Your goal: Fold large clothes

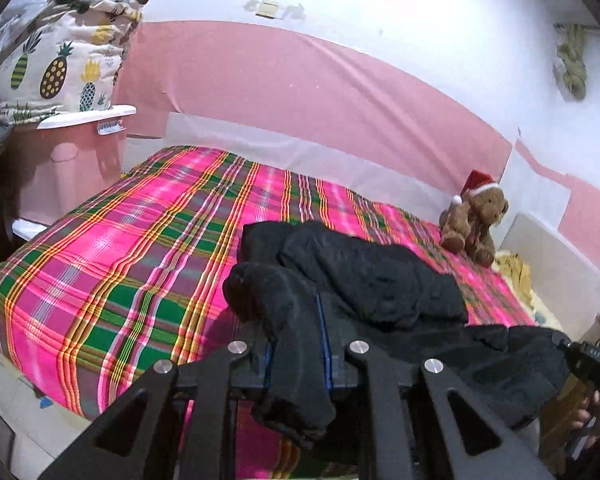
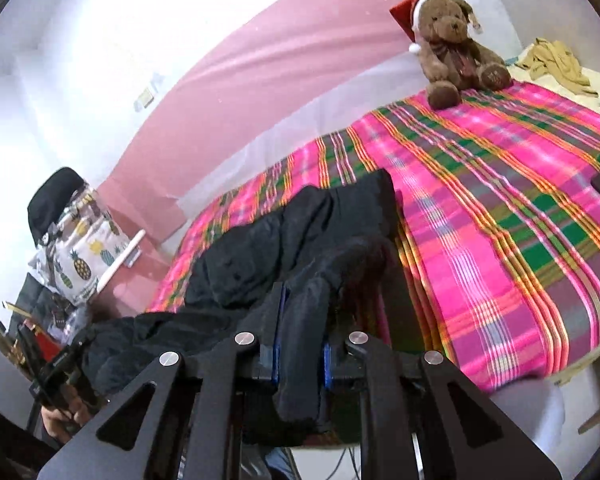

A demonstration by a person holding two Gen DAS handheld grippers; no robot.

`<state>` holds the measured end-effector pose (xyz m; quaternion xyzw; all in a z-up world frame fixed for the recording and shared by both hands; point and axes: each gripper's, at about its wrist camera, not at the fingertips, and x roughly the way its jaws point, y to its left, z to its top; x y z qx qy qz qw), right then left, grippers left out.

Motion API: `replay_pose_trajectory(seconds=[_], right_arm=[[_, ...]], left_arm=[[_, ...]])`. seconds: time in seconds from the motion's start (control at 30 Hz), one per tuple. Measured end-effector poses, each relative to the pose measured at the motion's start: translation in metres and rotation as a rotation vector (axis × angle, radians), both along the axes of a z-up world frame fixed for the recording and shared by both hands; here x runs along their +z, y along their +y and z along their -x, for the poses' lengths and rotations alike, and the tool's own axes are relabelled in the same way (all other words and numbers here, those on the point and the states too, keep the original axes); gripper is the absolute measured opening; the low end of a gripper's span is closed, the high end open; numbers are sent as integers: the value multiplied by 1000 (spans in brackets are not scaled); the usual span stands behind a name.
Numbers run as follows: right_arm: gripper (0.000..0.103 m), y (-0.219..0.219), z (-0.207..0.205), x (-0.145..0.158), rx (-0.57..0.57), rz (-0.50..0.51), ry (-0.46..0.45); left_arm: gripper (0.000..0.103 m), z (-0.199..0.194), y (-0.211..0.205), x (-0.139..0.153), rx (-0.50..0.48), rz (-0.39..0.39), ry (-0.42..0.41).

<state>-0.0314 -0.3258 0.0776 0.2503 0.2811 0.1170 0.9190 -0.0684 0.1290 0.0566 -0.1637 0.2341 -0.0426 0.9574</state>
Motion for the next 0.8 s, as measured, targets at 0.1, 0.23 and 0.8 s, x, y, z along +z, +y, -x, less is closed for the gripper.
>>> replay_pose_trajectory(seconds=[0.1,0.23,0.8], right_arm=[[14,1,6,14,6,6,-31],[14,1,-1,22,11,16,-59],[14,-4,-175,43,-36,29,-62]], left_arm=[[18,4,4,9,6,24,-16],[18,9,5,21,4,33,-40],[18,-160,6,44,38,19,-60]])
